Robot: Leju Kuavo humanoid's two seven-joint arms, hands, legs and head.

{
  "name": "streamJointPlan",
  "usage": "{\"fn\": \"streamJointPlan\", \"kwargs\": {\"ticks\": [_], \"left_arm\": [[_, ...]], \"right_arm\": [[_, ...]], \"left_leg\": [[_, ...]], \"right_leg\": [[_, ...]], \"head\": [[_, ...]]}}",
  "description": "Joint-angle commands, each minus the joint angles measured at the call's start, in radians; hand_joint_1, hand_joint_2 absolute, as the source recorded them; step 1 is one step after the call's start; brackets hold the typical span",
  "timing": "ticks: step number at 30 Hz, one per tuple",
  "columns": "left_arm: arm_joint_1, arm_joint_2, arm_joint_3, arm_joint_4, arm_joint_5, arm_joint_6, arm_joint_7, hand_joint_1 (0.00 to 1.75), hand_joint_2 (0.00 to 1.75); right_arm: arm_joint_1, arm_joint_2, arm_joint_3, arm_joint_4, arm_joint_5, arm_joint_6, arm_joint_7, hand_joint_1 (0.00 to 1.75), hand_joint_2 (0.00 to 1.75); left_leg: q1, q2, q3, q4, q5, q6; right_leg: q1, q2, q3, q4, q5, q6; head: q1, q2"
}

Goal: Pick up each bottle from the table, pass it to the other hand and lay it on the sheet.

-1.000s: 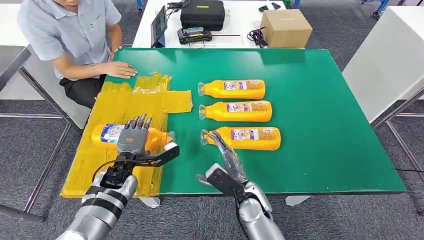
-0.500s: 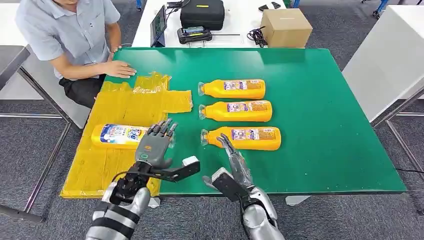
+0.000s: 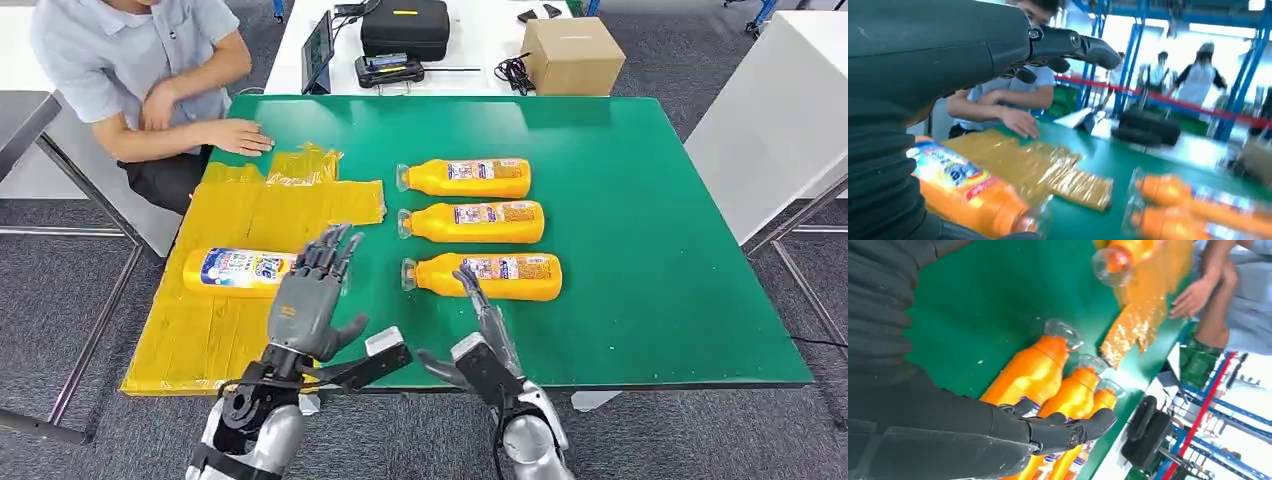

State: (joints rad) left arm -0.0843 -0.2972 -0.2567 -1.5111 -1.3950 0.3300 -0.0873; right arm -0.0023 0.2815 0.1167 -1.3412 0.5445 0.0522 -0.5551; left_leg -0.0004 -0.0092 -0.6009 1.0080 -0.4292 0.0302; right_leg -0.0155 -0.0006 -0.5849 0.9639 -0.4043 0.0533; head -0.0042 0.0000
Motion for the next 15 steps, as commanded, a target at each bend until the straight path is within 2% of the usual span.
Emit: {"fn": "streamJointPlan", "kwargs": {"ticks": [1, 2, 4, 5, 6, 7, 8, 10, 13, 15], "left_arm": [[0.060, -0.042, 0.097, -0.057, 0.333, -0.015, -0.155, 0.00, 0.00], [0.062, -0.043, 0.102, -0.052, 0.336, -0.013, -0.163, 0.00, 0.00], [0.083, -0.052, 0.097, -0.058, 0.487, -0.048, -0.206, 0.00, 0.00], [0.094, -0.052, 0.088, -0.059, 0.530, -0.057, -0.208, 0.00, 0.00], [0.103, -0.052, 0.079, -0.059, 0.562, -0.062, -0.205, 0.00, 0.00], [0.109, -0.052, 0.071, -0.055, 0.589, -0.055, -0.201, 0.00, 1.75], [0.109, -0.052, 0.057, -0.046, 0.628, -0.051, -0.198, 0.00, 1.75], [0.101, -0.052, 0.038, -0.024, 0.714, -0.073, -0.212, 0.00, 1.75], [0.087, -0.052, 0.024, 0.011, 0.804, -0.084, -0.221, 0.00, 1.75], [0.087, -0.052, 0.024, 0.012, 0.814, -0.084, -0.220, 0.00, 1.75]], "right_arm": [[-0.041, 0.046, -0.107, 0.065, -0.208, 0.130, 0.234, 0.00, 0.00], [-0.045, 0.045, -0.106, 0.074, -0.208, 0.125, 0.230, 0.00, 0.00], [-0.037, 0.033, -0.076, 0.027, -0.072, -0.007, 0.216, 0.00, 0.00], [-0.030, 0.037, -0.076, -0.012, -0.034, -0.032, 0.218, 0.00, 0.00], [-0.023, 0.035, -0.068, -0.058, 0.009, -0.055, 0.212, 0.00, 1.75], [-0.018, 0.032, -0.057, -0.102, 0.080, -0.093, 0.211, 0.00, 1.75], [-0.016, 0.016, -0.027, -0.155, 0.190, -0.127, 0.209, 0.00, 1.75], [-0.022, -0.013, 0.011, -0.206, 0.278, -0.113, 0.221, 0.00, 1.75], [-0.061, -0.050, 0.041, -0.178, 0.419, -0.164, 0.252, 0.00, 1.75], [-0.065, -0.055, 0.046, -0.173, 0.434, -0.168, 0.252, 0.00, 1.75]], "left_leg": [[0.001, 0.002, 0.003, -0.001, -0.001, -0.001], [0.000, 0.002, 0.003, -0.001, -0.001, -0.001], [0.001, 0.002, 0.004, -0.001, -0.001, -0.001], [0.000, 0.002, 0.002, -0.001, -0.001, -0.001], [0.001, 0.003, 0.004, 0.000, -0.002, -0.001], [0.000, 0.002, 0.003, 0.000, -0.002, -0.001], [0.000, 0.001, 0.002, 0.000, -0.001, -0.001], [0.000, 0.001, 0.001, 0.001, -0.002, -0.001], [0.000, 0.000, 0.002, 0.000, -0.001, -0.001], [0.000, 0.001, 0.003, -0.001, -0.001, -0.001]], "right_leg": [[0.001, 0.002, 0.002, -0.001, 0.000, -0.001], [0.000, 0.002, 0.002, -0.001, 0.000, -0.001], [0.001, 0.002, 0.003, -0.001, -0.001, -0.002], [0.000, 0.001, 0.001, 0.000, 0.000, -0.001], [0.001, 0.003, 0.004, 0.000, -0.001, -0.002], [0.000, 0.002, 0.002, 0.000, -0.001, -0.002], [0.000, 0.001, 0.001, 0.001, -0.001, -0.001], [0.000, 0.001, 0.001, 0.001, -0.001, -0.001], [0.000, -0.001, 0.002, 0.000, -0.001, -0.001], [0.000, 0.000, 0.003, -0.001, -0.001, -0.002]], "head": [[0.000, 0.000], [0.000, 0.000], [0.000, 0.000], [0.000, 0.000], [0.000, 0.000], [0.000, 0.000], [0.000, 0.000], [0.000, 0.000], [0.000, 0.000], [0.000, 0.000]]}}
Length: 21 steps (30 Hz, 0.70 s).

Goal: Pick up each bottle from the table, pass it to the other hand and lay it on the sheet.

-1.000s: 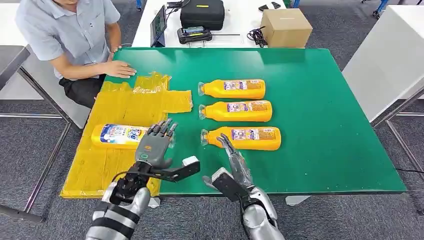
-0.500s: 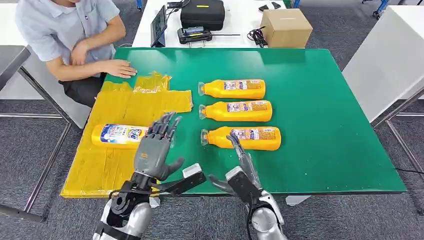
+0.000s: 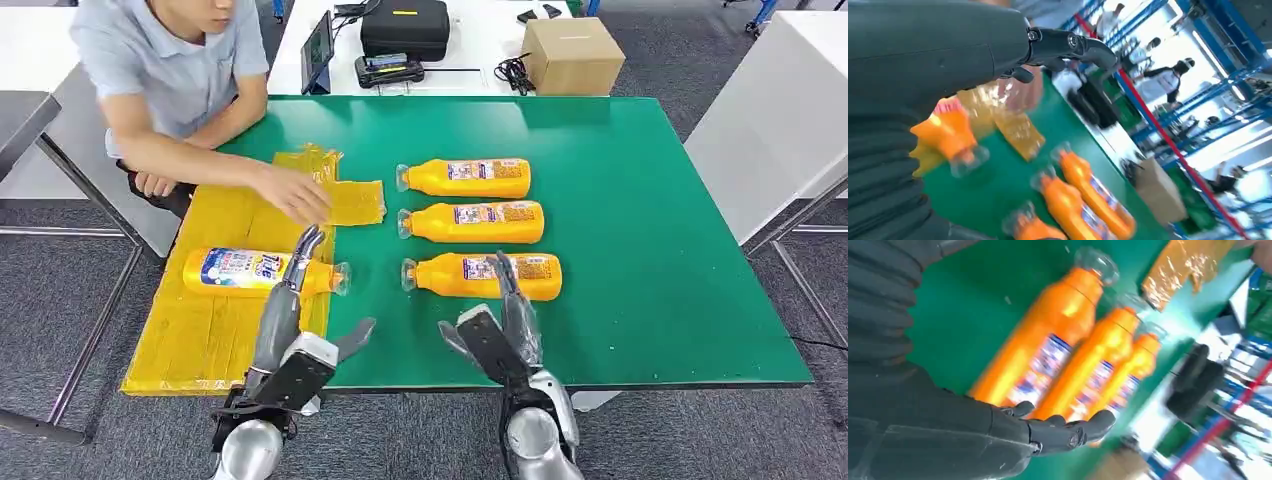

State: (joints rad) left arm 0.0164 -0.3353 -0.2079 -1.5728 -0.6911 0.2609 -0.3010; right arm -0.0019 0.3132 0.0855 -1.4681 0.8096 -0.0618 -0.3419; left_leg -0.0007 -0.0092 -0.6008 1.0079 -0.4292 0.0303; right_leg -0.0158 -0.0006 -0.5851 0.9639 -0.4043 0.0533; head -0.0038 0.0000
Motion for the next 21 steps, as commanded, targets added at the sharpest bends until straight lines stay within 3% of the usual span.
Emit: {"fn": "streamJointPlan", "kwargs": {"ticks": [1, 6, 14, 18, 21], "left_arm": [[-0.014, -0.014, -0.023, 0.075, 0.111, -0.015, -0.006, 0.00, 1.75], [-0.016, -0.014, -0.029, 0.074, 0.147, -0.025, -0.014, 0.00, 1.75], [-0.020, -0.014, -0.021, 0.075, 0.155, -0.031, -0.011, 0.00, 1.75], [-0.016, -0.014, -0.015, 0.068, 0.155, -0.031, -0.012, 0.00, 1.75], [0.001, -0.014, -0.003, 0.045, 0.140, -0.028, 0.003, 0.00, 1.75]], "right_arm": [[-0.073, -0.085, 0.076, -0.034, 0.171, -0.055, 0.039, 0.00, 1.75], [-0.090, -0.127, 0.160, -0.037, 0.361, -0.162, 0.038, 0.00, 1.75], [-0.194, -0.189, 0.240, 0.100, 0.612, -0.145, 0.204, 0.00, 1.75], [-0.197, -0.187, 0.242, 0.108, 0.614, -0.144, 0.206, 0.00, 1.75], [-0.191, -0.205, 0.273, 0.100, 0.641, -0.075, 0.244, 0.00, 1.75]], "left_leg": [[0.001, 0.001, 0.003, 0.000, -0.001, -0.001], [0.001, 0.001, 0.003, 0.000, -0.001, -0.001], [0.001, 0.001, 0.003, -0.001, 0.000, -0.001], [0.001, 0.001, 0.002, -0.001, 0.000, -0.001], [0.001, 0.002, 0.005, 0.000, -0.002, -0.001]], "right_leg": [[0.001, 0.000, 0.003, -0.001, 0.000, -0.001], [0.001, 0.001, 0.003, -0.001, 0.000, -0.002], [0.001, 0.001, 0.003, -0.001, 0.000, -0.001], [0.001, 0.001, 0.003, -0.001, 0.000, -0.001], [0.001, 0.001, 0.005, -0.001, -0.001, -0.002]], "head": [[0.000, 0.000], [0.000, 0.000], [0.000, 0.000], [0.000, 0.000], [0.000, 0.000]]}}
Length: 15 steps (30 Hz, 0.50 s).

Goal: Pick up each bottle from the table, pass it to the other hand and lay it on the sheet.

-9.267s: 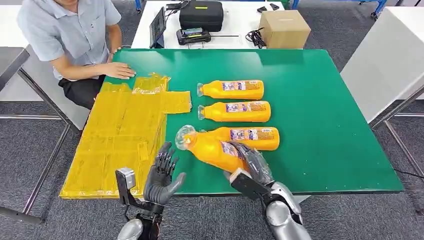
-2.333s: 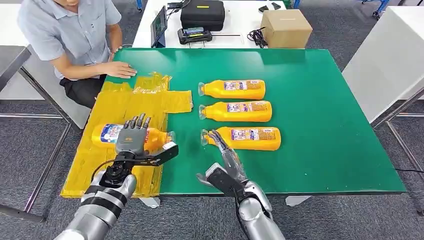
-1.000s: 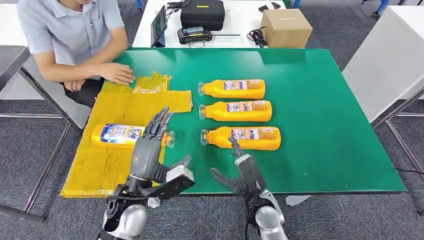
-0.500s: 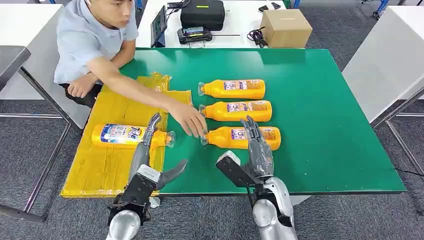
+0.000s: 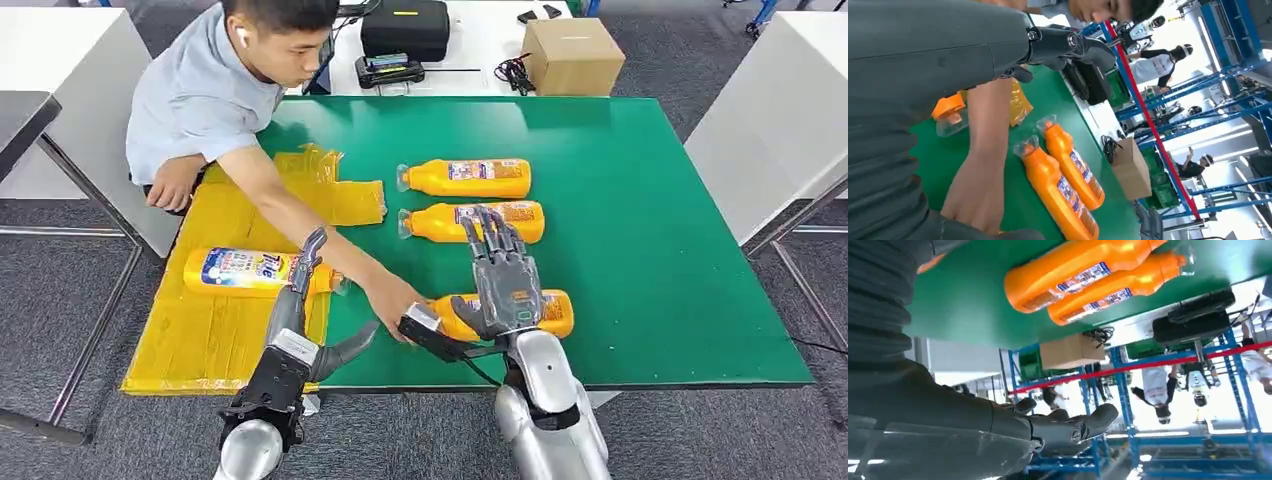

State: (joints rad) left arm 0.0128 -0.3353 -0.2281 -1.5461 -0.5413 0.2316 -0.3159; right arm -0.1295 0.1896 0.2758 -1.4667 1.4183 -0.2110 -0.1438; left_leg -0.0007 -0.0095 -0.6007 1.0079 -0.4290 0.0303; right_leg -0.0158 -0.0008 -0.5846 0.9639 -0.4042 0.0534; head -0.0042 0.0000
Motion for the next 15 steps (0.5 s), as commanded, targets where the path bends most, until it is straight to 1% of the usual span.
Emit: {"fn": "streamJointPlan", "kwargs": {"ticks": [1, 3, 5, 6, 8, 9, 15], "left_arm": [[0.011, -0.014, 0.021, 0.011, -0.015, -0.005, 0.026, 0.00, 1.75], [0.017, -0.014, 0.025, 0.006, -0.015, -0.005, 0.028, 0.00, 1.75], [0.021, -0.014, 0.027, 0.000, -0.017, -0.009, 0.029, 0.00, 1.75], [0.021, -0.014, 0.027, 0.000, -0.017, -0.009, 0.029, 0.00, 1.75], [0.020, -0.014, 0.027, 0.000, -0.017, -0.009, 0.029, 0.00, 1.75], [0.020, -0.014, 0.027, 0.000, -0.017, -0.009, 0.029, 0.00, 1.75], [0.020, -0.014, 0.027, 0.000, -0.017, -0.009, 0.029, 0.00, 1.75]], "right_arm": [[-0.060, -0.088, 0.093, 0.107, 0.025, 0.100, 0.056, 0.00, 1.75], [-0.056, -0.094, 0.098, 0.112, 0.018, 0.112, 0.057, 0.00, 1.75], [-0.058, -0.095, 0.103, 0.121, 0.016, 0.112, 0.058, 0.00, 1.75], [-0.058, -0.095, 0.103, 0.121, 0.016, 0.112, 0.058, 0.00, 1.75], [-0.060, -0.095, 0.103, 0.120, 0.016, 0.112, 0.058, 0.00, 1.75], [-0.060, -0.095, 0.103, 0.120, 0.016, 0.112, 0.058, 0.00, 1.75], [-0.060, -0.095, 0.103, 0.120, 0.016, 0.112, 0.058, 0.00, 1.75]], "left_leg": [[0.001, 0.002, 0.004, -0.001, -0.002, -0.001], [0.001, 0.003, 0.006, -0.001, -0.003, -0.002], [0.001, 0.002, 0.004, -0.001, -0.002, -0.001], [0.001, 0.003, 0.006, -0.001, -0.002, -0.002], [0.000, 0.001, 0.002, -0.001, -0.001, -0.001], [0.001, 0.002, 0.004, 0.000, -0.002, -0.001], [0.001, 0.002, 0.003, 0.000, -0.001, -0.001]], "right_leg": [[0.001, 0.002, 0.004, -0.001, -0.001, -0.002], [0.001, 0.002, 0.005, -0.001, -0.002, -0.002], [0.001, 0.001, 0.004, -0.001, -0.001, -0.002], [0.001, 0.002, 0.006, -0.001, -0.001, -0.002], [0.001, 0.001, 0.002, -0.001, 0.000, -0.001], [0.001, 0.002, 0.003, -0.001, -0.001, -0.002], [0.001, 0.001, 0.003, -0.001, -0.001, -0.002]], "head": [[0.000, 0.000], [0.000, 0.000], [0.000, 0.000], [0.000, 0.000], [0.000, 0.000], [0.000, 0.000], [0.000, 0.000]]}}
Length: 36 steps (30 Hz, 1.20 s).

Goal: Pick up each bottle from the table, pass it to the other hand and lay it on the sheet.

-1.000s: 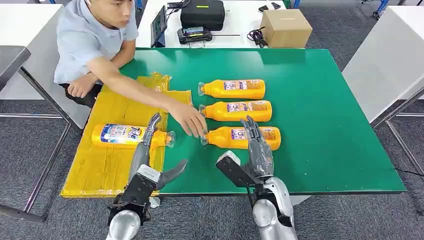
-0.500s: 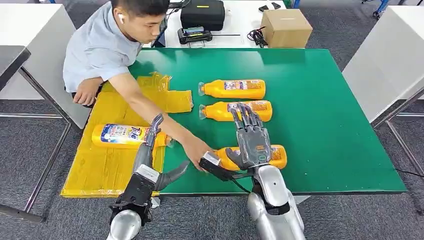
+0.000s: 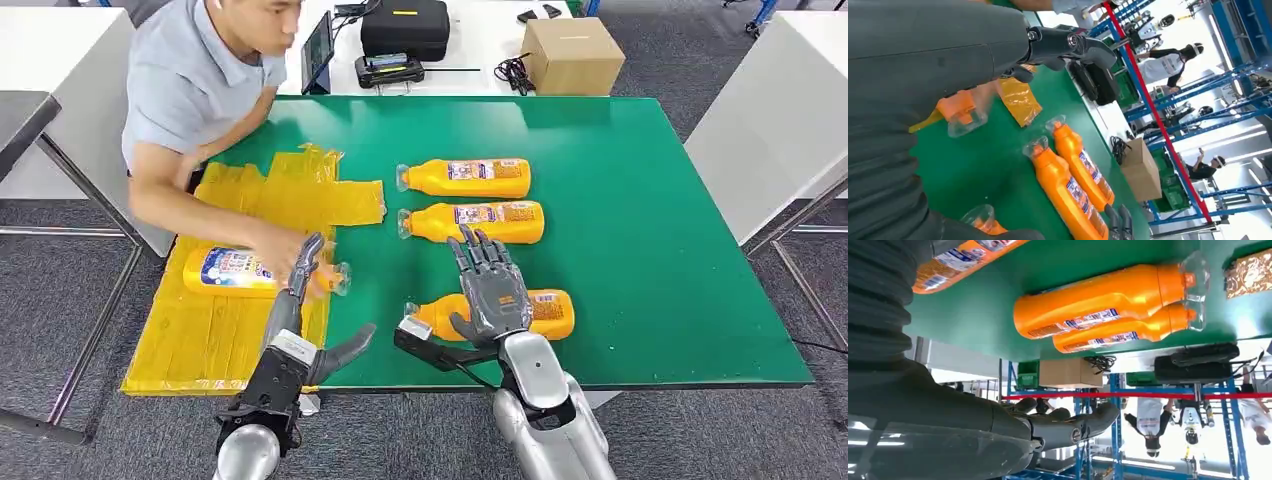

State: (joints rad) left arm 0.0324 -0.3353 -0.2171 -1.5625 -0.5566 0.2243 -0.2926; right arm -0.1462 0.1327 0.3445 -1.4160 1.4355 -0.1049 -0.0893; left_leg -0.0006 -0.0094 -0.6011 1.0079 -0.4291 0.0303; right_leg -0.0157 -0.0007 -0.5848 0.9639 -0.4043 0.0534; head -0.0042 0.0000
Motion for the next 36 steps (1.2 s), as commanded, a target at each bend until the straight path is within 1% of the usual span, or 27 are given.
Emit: {"fn": "streamJointPlan", "kwargs": {"ticks": [1, 3, 4, 5, 6, 8, 9, 11, 12, 13, 14, 15, 16, 17, 18, 21, 22, 24, 27, 28, 32, 34, 36], "left_arm": [[0.001, -0.014, 0.015, 0.016, -0.002, -0.002, 0.005, 0.00, 1.75], [0.001, -0.014, 0.015, 0.016, -0.002, -0.002, 0.005, 0.00, 1.75], [0.002, -0.014, 0.015, 0.016, -0.004, -0.007, 0.012, 0.00, 1.75], [0.004, -0.014, 0.015, 0.014, -0.008, -0.011, 0.014, 0.00, 1.75], [0.011, -0.014, 0.015, 0.006, -0.010, -0.019, 0.019, 0.00, 1.75], [0.019, -0.014, 0.016, -0.002, -0.016, -0.029, 0.023, 0.00, 1.75], [0.021, -0.014, 0.014, -0.002, -0.023, -0.033, 0.026, 0.00, 1.75], [0.023, -0.014, 0.013, -0.002, -0.028, -0.038, 0.031, 0.00, 1.75], [0.025, -0.014, 0.013, -0.001, -0.025, -0.045, 0.037, 0.00, 1.75], [0.029, -0.014, 0.016, -0.002, -0.013, -0.050, 0.044, 0.00, 1.75], [0.030, -0.014, 0.018, -0.003, -0.013, -0.049, 0.045, 0.00, 1.75], [0.034, -0.014, 0.023, -0.008, -0.014, -0.047, 0.048, 0.00, 1.75], [0.039, -0.014, 0.026, -0.016, -0.025, -0.042, 0.042, 0.00, 1.75], [0.042, -0.014, 0.030, -0.019, -0.024, -0.042, 0.042, 0.00, 1.75], [0.045, -0.014, 0.033, -0.020, -0.016, -0.049, 0.044, 0.00, 1.75], [0.047, -0.014, 0.027, -0.019, -0.016, -0.053, 0.042, 0.00, 1.75], [0.047, -0.014, 0.024, -0.018, -0.016, -0.054, 0.042, 0.00, 1.75], [0.048, -0.014, 0.024, -0.018, -0.016, -0.053, 0.042, 0.00, 1.75], [0.045, -0.014, 0.031, -0.019, -0.014, -0.054, 0.043, 0.00, 1.75], [0.046, -0.014, 0.033, -0.019, -0.014, -0.053, 0.043, 0.00, 1.75], [0.051, -0.014, 0.049, -0.023, 0.014, -0.053, 0.054, 0.00, 1.75], [0.052, -0.014, 0.064, -0.021, 0.034, -0.052, 0.060, 0.00, 1.75], [0.052, -0.014, 0.074, -0.023, 0.033, -0.051, 0.060, 0.00, 1.75]], "right_arm": [[-0.043, -0.039, 0.034, 0.069, -0.001, 0.006, 0.003, 0.00, 1.75], [-0.043, -0.039, 0.034, 0.069, -0.001, 0.006, 0.003, 0.00, 1.75], [-0.044, -0.046, 0.040, 0.073, -0.032, 0.050, 0.003, 0.00, 1.75], [-0.042, -0.053, 0.047, 0.071, -0.041, 0.058, 0.002, 0.00, 1.75], [-0.030, -0.063, 0.059, 0.069, -0.094, 0.100, -0.007, 0.00, 1.75], [-0.017, -0.093, 0.092, 0.055, -0.132, 0.109, -0.009, 0.00, 1.75], [-0.008, -0.111, 0.119, 0.040, -0.157, 0.120, -0.017, 0.00, 1.75], [0.002, -0.126, 0.141, 0.019, -0.174, 0.125, -0.022, 0.00, 1.75], [0.005, -0.149, 0.165, -0.005, -0.199, 0.139, -0.026, 0.00, 1.75], [0.006, -0.166, 0.185, -0.026, -0.222, 0.146, -0.025, 0.00, 1.75], [0.007, -0.177, 0.193, -0.040, -0.226, 0.149, -0.026, 0.00, 1.75], [0.011, -0.196, 0.208, -0.069, -0.225, 0.147, -0.025, 0.00, 1.75], [0.010, -0.225, 0.232, -0.097, -0.219, 0.158, -0.014, 0.00, 1.75], [0.002, -0.267, 0.254, -0.113, -0.258, 0.211, 0.006, 0.00, 1.75], [-0.010, -0.317, 0.273, -0.109, -0.258, 0.222, 0.030, 0.00, 1.75], [-0.004, -0.361, 0.257, -0.076, -0.275, 0.212, 0.040, 0.00, 1.75], [-0.001, -0.368, 0.257, -0.071, -0.269, 0.208, 0.040, 0.00, 1.75], [0.004, -0.371, 0.257, -0.073, -0.265, 0.201, 0.041, 0.00, 1.75], [0.004, -0.375, 0.261, -0.087, -0.245, 0.190, 0.053, 0.00, 1.75], [0.000, -0.377, 0.267, -0.089, -0.217, 0.181, 0.069, 0.00, 1.75], [-0.002, -0.378, 0.265, -0.081, -0.131, 0.166, 0.101, 0.00, 1.75], [-0.003, -0.358, 0.238, -0.064, -0.081, 0.155, 0.113, 0.00, 1.75], [-0.009, -0.343, 0.217, -0.046, -0.065, 0.152, 0.121, 0.00, 1.75]], "left_leg": [[0.000, 0.001, 0.002, 0.000, -0.001, -0.001], [0.001, 0.002, 0.003, 0.000, -0.001, -0.001], [0.001, 0.002, 0.005, 0.000, -0.002, -0.002], [0.001, 0.002, 0.004, 0.000, -0.002, -0.001], [0.001, 0.002, 0.005, -0.001, -0.002, -0.002], [0.001, 0.002, 0.006, -0.001, -0.002, -0.002], [0.001, 0.001, 0.003, -0.001, -0.001, -0.001], [0.000, 0.000, 0.003, 0.000, -0.001, -0.001], [0.001, 0.001, 0.007, 0.000, -0.004, -0.002], [0.000, 0.000, 0.004, 0.000, -0.002, -0.001], [0.001, 0.001, 0.005, 0.000, -0.003, -0.001], [0.000, 0.000, 0.003, 0.000, -0.002, -0.001], [0.000, 0.001, 0.003, 0.000, -0.002, -0.001], [0.001, 0.001, 0.004, 0.001, -0.003, -0.002], [0.000, 0.001, 0.002, 0.000, -0.002, -0.001], [0.000, 0.000, 0.005, 0.001, -0.003, -0.001], [0.000, -0.001, 0.003, 0.000, -0.001, -0.001], [0.000, -0.001, 0.004, 0.000, -0.002, -0.001], [0.000, 0.002, 0.006, 0.001, -0.004, -0.002], [-0.001, 0.002, 0.003, 0.000, -0.002, -0.001], [0.001, 0.003, 0.009, 0.003, -0.007, -0.005], [0.000, 0.002, 0.006, 0.000, -0.003, -0.002], [0.000, 0.003, 0.006, 0.001, -0.003, -0.002]], "right_leg": [[0.001, 0.001, 0.002, -0.001, 0.000, -0.001], [0.001, 0.001, 0.003, 0.000, -0.001, -0.002], [0.001, 0.002, 0.004, 0.000, -0.001, -0.002], [0.001, 0.001, 0.003, 0.000, -0.001, -0.002], [0.001, 0.001, 0.005, -0.001, -0.001, -0.002], [0.001, 0.001, 0.005, -0.001, -0.002, -0.002], [0.001, 0.000, 0.003, -0.001, -0.001, -0.001], [0.001, 0.000, 0.003, -0.001, -0.001, -0.001], [0.001, 0.000, 0.006, 0.000, -0.003, -0.003], [0.001, 0.000, 0.004, 0.000, -0.002, -0.002], [0.001, 0.000, 0.005, 0.000, -0.003, -0.002], [0.001, 0.000, 0.003, 0.000, -0.001, -0.002], [0.001, 0.000, 0.003, 0.000, -0.001, -0.002], [0.001, 0.000, 0.004, 0.000, -0.002, -0.002], [0.001, 0.000, 0.002, 0.000, -0.001, -0.001], [0.001, -0.001, 0.006, 0.000, -0.003, -0.002], [0.000, -0.002, 0.004, -0.001, -0.002, -0.001], [0.001, -0.002, 0.006, -0.001, -0.002, -0.002], [0.000, 0.001, 0.006, 0.000, -0.003, -0.003], [0.000, 0.001, 0.003, 0.000, -0.001, -0.002], [0.001, 0.001, 0.008, 0.004, -0.007, -0.006], [0.000, 0.001, 0.005, 0.000, -0.003, -0.003], [0.000, 0.002, 0.005, 0.000, -0.002, -0.003]], "head": [[0.000, 0.000], [0.000, 0.000], [0.000, 0.000], [0.000, 0.000], [0.000, 0.000], [0.000, 0.000], [0.000, 0.000], [0.000, 0.000], [0.000, 0.000], [0.000, 0.000], [0.000, 0.000], [0.000, 0.000], [0.000, 0.000], [0.000, 0.000], [0.000, 0.000], [0.000, 0.000], [0.000, 0.000], [0.000, 0.000], [0.000, 0.000], [0.000, 0.000], [0.000, 0.000], [0.000, 0.000], [0.000, 0.000]]}}
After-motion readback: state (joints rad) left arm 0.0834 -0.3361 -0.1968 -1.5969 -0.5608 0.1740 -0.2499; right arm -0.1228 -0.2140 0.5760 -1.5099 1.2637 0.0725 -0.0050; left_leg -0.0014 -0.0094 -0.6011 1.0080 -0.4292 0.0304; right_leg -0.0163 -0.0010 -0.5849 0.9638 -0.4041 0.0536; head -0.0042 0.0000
